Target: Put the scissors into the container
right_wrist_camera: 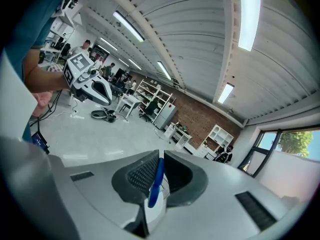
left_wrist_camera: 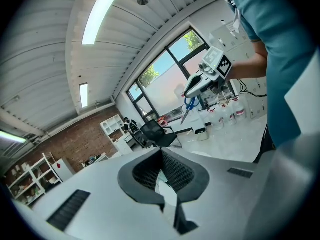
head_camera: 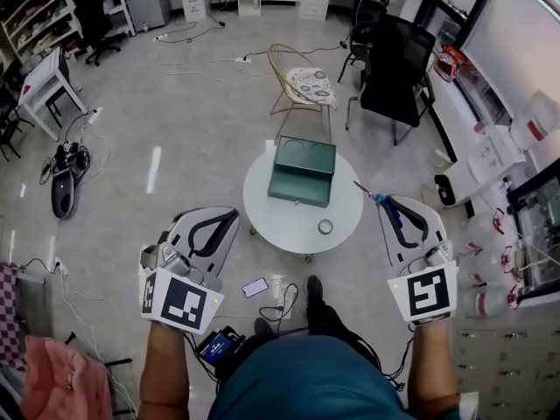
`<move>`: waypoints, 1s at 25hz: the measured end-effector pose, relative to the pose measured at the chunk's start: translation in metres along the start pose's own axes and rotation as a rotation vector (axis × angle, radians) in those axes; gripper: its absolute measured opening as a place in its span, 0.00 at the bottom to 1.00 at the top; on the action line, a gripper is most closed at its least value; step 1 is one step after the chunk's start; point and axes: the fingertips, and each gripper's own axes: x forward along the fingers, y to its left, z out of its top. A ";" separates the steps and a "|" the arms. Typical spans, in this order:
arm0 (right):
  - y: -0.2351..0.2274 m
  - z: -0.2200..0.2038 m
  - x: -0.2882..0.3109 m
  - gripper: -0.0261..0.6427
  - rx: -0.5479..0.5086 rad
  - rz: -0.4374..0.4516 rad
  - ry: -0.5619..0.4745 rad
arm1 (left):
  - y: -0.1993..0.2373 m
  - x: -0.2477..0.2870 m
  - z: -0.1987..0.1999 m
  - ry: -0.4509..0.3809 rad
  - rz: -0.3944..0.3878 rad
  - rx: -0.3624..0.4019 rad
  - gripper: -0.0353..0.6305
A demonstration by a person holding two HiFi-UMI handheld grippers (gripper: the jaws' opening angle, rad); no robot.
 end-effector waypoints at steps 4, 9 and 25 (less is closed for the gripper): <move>-0.010 -0.010 0.031 0.12 -0.007 0.058 -0.018 | 0.010 0.019 -0.008 0.049 0.029 -0.019 0.08; -0.034 -0.027 0.070 0.12 0.009 0.099 -0.036 | 0.025 0.047 -0.014 0.094 0.063 -0.038 0.08; -0.035 -0.078 0.164 0.12 0.035 0.221 -0.009 | 0.036 0.107 -0.067 0.199 0.066 -0.089 0.08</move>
